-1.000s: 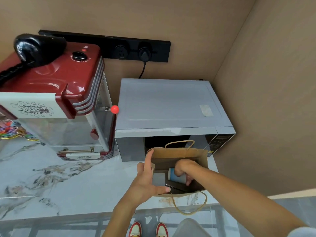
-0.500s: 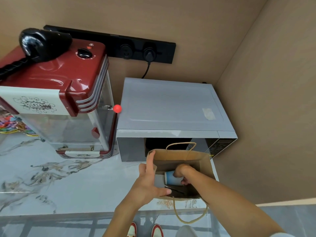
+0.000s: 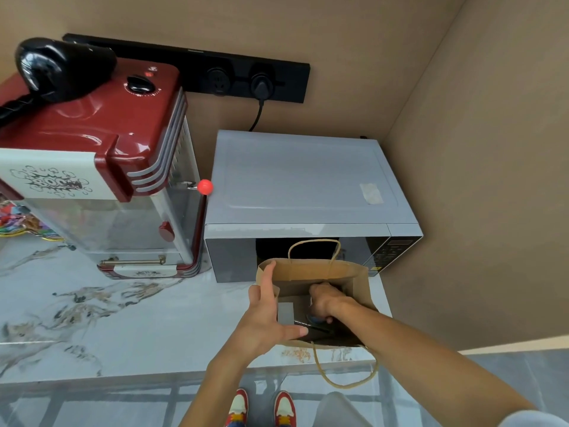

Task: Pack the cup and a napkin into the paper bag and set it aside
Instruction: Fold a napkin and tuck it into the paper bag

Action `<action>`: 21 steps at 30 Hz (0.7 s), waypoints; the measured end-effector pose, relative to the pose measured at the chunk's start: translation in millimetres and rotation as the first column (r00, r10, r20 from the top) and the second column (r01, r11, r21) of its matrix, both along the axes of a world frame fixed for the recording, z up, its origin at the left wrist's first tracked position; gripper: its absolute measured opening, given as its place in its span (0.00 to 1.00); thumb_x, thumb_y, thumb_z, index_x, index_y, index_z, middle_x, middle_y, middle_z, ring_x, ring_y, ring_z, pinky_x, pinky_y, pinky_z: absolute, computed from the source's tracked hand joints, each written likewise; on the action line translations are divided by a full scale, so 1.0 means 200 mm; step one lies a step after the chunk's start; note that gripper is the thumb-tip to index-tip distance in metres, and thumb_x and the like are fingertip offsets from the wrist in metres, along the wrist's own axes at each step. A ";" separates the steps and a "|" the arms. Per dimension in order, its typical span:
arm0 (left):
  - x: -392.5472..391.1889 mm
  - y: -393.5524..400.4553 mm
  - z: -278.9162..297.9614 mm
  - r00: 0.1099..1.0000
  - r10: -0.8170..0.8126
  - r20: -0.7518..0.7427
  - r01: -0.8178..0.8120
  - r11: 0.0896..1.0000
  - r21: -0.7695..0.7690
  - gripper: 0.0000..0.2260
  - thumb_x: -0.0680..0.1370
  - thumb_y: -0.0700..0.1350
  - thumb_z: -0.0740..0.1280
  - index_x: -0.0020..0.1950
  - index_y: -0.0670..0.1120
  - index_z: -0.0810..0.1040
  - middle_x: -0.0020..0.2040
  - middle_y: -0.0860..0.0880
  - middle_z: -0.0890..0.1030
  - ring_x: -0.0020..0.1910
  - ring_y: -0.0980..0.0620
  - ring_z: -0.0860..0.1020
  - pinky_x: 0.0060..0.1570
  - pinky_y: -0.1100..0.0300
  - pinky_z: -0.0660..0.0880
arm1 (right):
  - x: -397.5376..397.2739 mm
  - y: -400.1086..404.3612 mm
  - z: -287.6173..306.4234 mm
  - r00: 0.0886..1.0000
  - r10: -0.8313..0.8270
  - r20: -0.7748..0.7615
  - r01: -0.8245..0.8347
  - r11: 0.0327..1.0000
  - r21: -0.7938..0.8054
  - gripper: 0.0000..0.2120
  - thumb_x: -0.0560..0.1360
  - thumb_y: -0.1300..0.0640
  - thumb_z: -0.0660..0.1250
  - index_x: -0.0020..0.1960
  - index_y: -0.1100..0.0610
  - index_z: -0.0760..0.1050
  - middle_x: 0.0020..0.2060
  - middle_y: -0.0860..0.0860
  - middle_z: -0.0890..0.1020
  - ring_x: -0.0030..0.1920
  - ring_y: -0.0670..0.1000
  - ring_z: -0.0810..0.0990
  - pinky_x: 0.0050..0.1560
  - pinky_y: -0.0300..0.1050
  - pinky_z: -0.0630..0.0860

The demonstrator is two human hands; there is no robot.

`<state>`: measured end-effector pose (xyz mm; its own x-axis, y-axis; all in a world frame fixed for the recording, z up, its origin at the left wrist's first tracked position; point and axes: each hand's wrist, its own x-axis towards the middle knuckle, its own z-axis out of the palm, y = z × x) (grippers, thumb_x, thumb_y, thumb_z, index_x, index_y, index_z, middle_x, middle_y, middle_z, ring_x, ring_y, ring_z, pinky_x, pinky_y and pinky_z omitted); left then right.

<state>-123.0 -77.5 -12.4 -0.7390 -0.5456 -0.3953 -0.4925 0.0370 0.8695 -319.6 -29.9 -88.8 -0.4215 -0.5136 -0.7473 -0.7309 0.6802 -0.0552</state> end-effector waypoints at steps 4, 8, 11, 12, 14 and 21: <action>0.00 0.00 -0.01 1.000 0.010 -0.005 -0.010 1.000 0.005 0.58 0.68 0.45 0.81 0.78 0.64 0.37 0.74 0.49 0.57 0.70 0.53 0.62 0.61 0.60 0.73 | 0.00 0.00 -0.03 0.998 0.062 0.026 -0.062 0.998 -0.009 0.19 0.73 0.71 0.70 0.61 0.57 0.76 0.49 0.54 0.75 0.31 0.49 0.81 0.24 0.39 0.74; 0.00 0.00 -0.02 1.000 0.018 0.001 -0.018 1.000 0.007 0.58 0.67 0.46 0.81 0.77 0.64 0.38 0.74 0.50 0.57 0.72 0.52 0.62 0.59 0.63 0.71 | 0.01 0.01 -0.05 0.989 0.140 0.052 -0.143 0.989 0.047 0.13 0.74 0.71 0.69 0.49 0.56 0.72 0.43 0.54 0.78 0.29 0.50 0.81 0.26 0.41 0.77; 0.00 0.00 -0.02 1.000 0.011 0.003 -0.011 1.000 0.003 0.58 0.67 0.46 0.81 0.77 0.64 0.38 0.75 0.49 0.57 0.68 0.55 0.62 0.59 0.63 0.71 | 0.01 0.01 -0.06 0.982 0.169 0.088 -0.177 0.980 0.091 0.09 0.77 0.65 0.68 0.43 0.56 0.70 0.33 0.55 0.82 0.22 0.49 0.81 0.28 0.43 0.81; 0.00 0.00 -0.02 1.000 0.009 0.003 -0.009 1.000 -0.001 0.58 0.67 0.46 0.81 0.77 0.64 0.38 0.75 0.49 0.56 0.67 0.55 0.62 0.59 0.64 0.71 | 0.01 0.01 -0.06 0.981 0.169 0.098 -0.179 0.979 0.097 0.09 0.77 0.64 0.68 0.42 0.56 0.70 0.31 0.54 0.83 0.21 0.48 0.80 0.29 0.44 0.82; 0.00 0.00 -0.01 1.000 0.007 0.004 -0.007 1.000 -0.004 0.58 0.68 0.45 0.81 0.78 0.63 0.38 0.76 0.48 0.56 0.71 0.52 0.63 0.59 0.64 0.70 | 0.01 0.01 -0.06 0.977 0.182 0.114 -0.194 0.976 0.101 0.09 0.77 0.63 0.69 0.41 0.57 0.72 0.30 0.54 0.83 0.19 0.48 0.80 0.30 0.44 0.82; -0.02 -0.01 -0.01 1.000 0.001 0.007 -0.001 1.000 0.013 0.58 0.68 0.45 0.81 0.78 0.63 0.38 0.75 0.50 0.55 0.73 0.49 0.62 0.58 0.64 0.69 | 0.03 0.01 -0.06 0.962 0.249 0.116 -0.261 0.959 0.108 0.12 0.78 0.62 0.69 0.37 0.55 0.73 0.28 0.52 0.82 0.17 0.45 0.79 0.27 0.41 0.78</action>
